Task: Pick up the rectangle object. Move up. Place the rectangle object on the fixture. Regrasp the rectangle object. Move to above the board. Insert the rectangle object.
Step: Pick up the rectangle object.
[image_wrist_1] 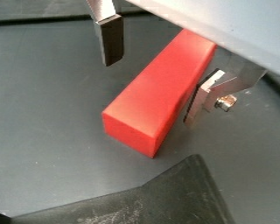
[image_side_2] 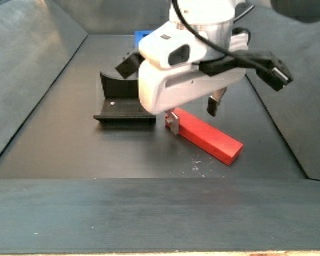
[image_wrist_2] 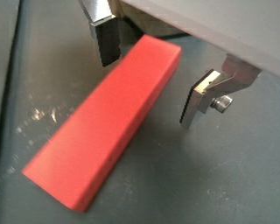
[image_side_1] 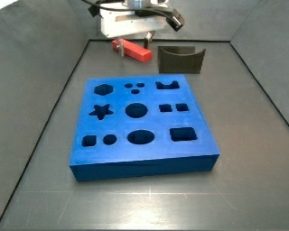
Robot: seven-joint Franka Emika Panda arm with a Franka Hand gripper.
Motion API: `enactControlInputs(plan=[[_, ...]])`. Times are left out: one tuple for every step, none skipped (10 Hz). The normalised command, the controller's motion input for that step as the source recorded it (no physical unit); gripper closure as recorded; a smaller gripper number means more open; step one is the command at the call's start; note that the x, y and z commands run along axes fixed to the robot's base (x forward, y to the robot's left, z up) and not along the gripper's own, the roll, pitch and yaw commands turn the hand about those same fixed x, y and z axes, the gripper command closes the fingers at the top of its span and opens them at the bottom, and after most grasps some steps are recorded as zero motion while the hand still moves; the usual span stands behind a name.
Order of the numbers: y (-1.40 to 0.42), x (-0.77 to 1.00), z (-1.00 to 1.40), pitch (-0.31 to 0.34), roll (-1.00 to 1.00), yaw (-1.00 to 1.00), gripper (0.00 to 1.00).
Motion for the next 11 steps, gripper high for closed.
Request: enactControlInputs(plan=[[0.00,0.00,-0.87,-0.029,-0.14,0.24,0.00],[0.00,0.00,0.00,-0.009,0.00,0.00,0.00],[0.00,0.00,0.00,0.000,0.00,0.00,1.00],[0.00,0.00,0.00,0.000,0.00,0.00,1.00],[0.00,0.00,0.00,0.000,0.00,0.00,1.00],[0.00,0.00,0.00,0.000,0.00,0.00,1.00],[0.00,0.00,0.00,0.000,0.00,0.00,1.00],[0.00,0.00,0.00,0.000,0.00,0.00,1.00],[0.00,0.00,0.00,0.000,0.00,0.00,1.00],[0.00,0.00,0.00,0.000,0.00,0.00,1.00],[0.00,0.00,0.00,0.000,0.00,0.00,1.00]])
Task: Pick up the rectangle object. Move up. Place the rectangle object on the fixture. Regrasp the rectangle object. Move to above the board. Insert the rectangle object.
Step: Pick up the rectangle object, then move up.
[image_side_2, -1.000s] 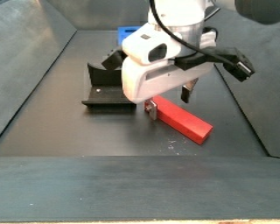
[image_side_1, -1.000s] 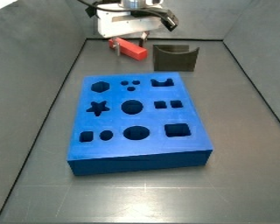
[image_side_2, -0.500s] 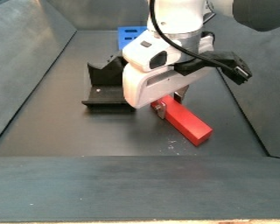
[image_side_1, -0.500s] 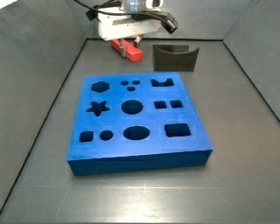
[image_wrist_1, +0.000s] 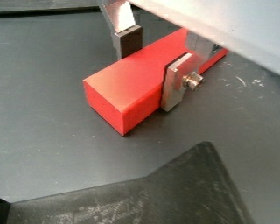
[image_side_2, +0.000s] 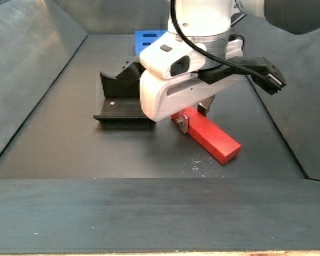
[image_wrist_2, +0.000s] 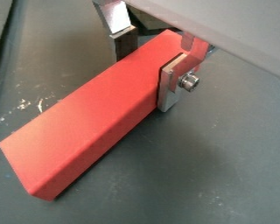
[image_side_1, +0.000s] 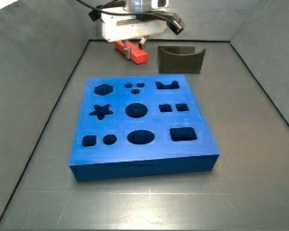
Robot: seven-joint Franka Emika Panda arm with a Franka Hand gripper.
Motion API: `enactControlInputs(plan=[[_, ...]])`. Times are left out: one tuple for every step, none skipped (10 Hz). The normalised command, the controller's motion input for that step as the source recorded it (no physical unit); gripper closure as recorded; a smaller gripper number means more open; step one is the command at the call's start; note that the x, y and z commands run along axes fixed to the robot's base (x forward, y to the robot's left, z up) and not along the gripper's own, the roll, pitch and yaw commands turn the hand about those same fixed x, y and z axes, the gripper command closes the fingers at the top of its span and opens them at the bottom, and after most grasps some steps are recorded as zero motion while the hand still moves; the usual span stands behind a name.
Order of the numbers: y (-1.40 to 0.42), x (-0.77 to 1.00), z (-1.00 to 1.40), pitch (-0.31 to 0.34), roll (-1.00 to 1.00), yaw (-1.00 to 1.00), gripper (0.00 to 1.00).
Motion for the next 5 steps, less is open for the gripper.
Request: enactControlInputs(plan=[[0.00,0.00,0.00,0.000,0.00,0.00,1.00],[0.00,0.00,0.00,0.000,0.00,0.00,1.00],[0.00,0.00,0.00,0.000,0.00,0.00,1.00],[0.00,0.00,0.00,0.000,0.00,0.00,1.00],[0.00,0.00,1.00,0.000,0.00,0.00,1.00]])
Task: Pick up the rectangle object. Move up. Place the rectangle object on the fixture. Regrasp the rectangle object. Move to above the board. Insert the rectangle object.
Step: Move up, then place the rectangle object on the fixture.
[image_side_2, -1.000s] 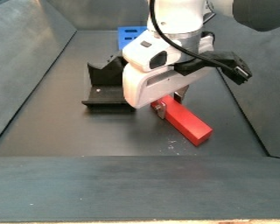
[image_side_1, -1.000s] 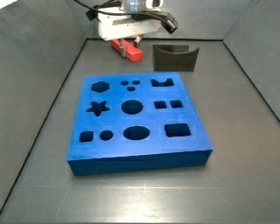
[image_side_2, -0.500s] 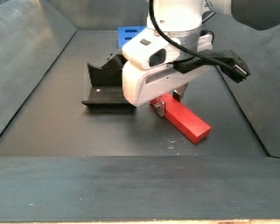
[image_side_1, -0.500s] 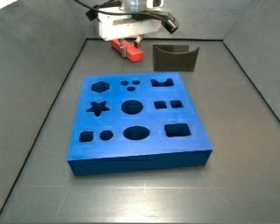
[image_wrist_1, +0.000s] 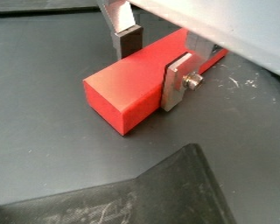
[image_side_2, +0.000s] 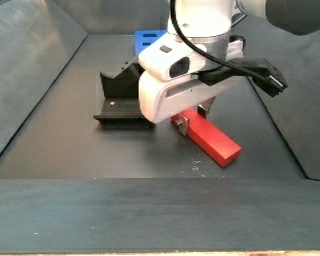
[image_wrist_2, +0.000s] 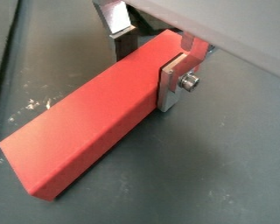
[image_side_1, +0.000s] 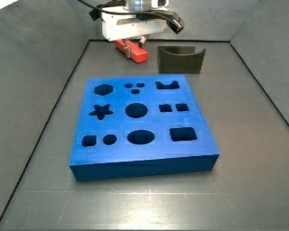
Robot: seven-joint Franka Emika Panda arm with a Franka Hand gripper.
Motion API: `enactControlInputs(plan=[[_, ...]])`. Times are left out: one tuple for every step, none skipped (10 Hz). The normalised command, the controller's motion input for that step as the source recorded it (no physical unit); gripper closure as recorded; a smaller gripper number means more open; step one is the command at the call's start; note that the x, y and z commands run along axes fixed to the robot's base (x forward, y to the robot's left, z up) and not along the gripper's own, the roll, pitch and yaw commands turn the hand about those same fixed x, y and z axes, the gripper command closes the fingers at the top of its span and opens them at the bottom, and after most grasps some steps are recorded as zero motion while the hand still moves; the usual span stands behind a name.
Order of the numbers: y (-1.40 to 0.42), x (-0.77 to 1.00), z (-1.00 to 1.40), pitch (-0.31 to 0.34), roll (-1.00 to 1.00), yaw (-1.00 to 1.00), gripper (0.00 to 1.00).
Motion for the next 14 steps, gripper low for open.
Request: enactControlInputs(plan=[[-0.04,0.00,1.00,0.007,0.00,0.04,1.00],[-0.04,-0.02,0.96,0.029,0.02,0.04,1.00],[-0.02,-0.02,0.81,0.051,0.05,0.02,1.00],[-0.02,-0.02,0.70,0.076,0.07,0.02,1.00],[-0.01,-0.01,0.59,0.090,0.09,0.01,1.00],[-0.01,-0.02,0.45,0.101,0.12,0.01,1.00],[-0.02,-0.02,0.35,0.106,0.13,0.02,1.00],[-0.02,-0.02,0.26,0.104,0.14,0.02,1.00],[0.00,0.00,1.00,0.000,0.00,0.00,1.00],[0.00,0.00,1.00,-0.012,-0.01,0.00,1.00],[0.01,-0.01,1.00,0.016,0.01,0.00,1.00],[0.01,-0.02,1.00,0.031,0.03,-0.01,1.00],[0.00,-0.02,1.00,0.043,0.04,-0.01,1.00],[0.00,-0.03,1.00,0.049,0.06,0.00,1.00]])
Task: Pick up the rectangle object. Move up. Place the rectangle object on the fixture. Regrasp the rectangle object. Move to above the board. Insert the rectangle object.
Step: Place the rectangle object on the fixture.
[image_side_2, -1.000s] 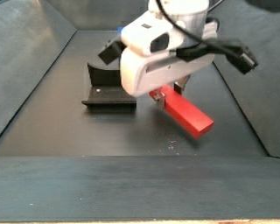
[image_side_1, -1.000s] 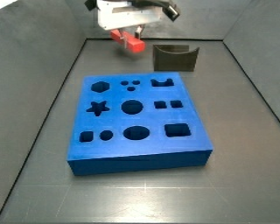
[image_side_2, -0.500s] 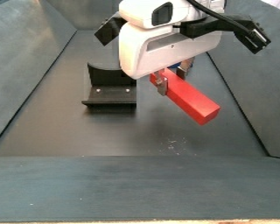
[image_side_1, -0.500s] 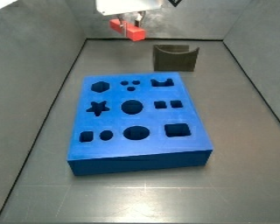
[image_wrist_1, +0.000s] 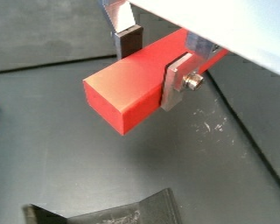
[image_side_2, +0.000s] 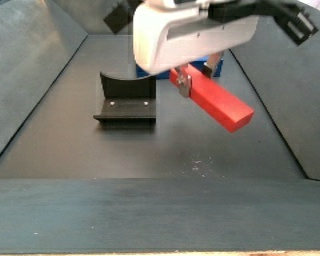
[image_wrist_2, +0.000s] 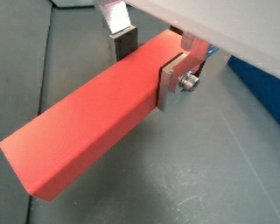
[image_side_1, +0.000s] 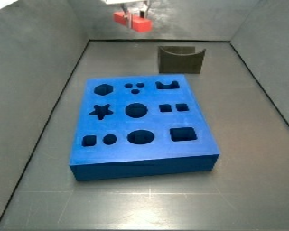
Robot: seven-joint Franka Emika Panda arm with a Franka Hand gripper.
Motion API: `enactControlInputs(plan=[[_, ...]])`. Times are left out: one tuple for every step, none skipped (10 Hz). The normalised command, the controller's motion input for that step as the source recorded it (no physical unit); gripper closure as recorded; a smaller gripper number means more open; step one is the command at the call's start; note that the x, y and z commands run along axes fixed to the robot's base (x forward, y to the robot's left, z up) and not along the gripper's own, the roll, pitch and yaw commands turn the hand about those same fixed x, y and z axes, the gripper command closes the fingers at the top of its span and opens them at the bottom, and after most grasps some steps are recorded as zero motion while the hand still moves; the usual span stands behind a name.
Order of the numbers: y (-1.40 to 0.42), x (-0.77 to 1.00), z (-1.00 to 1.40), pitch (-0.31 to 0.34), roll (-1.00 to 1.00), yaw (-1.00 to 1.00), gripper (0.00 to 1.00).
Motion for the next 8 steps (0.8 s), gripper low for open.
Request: enactControlInputs(plan=[[0.00,-0.03,1.00,0.059,0.08,0.01,1.00],[-0.01,-0.04,1.00,0.069,0.10,0.02,1.00],[-0.01,-0.04,0.94,0.077,0.11,0.03,1.00],[-0.01,-0.03,0.84,0.081,0.12,0.03,1.00],[-0.01,-0.03,0.70,0.082,0.12,0.03,1.00],[0.00,-0.02,0.59,0.082,0.10,0.03,1.00],[0.00,-0.02,0.52,0.082,0.10,0.02,1.00],[0.00,-0.01,0.32,0.090,0.08,0.02,1.00]])
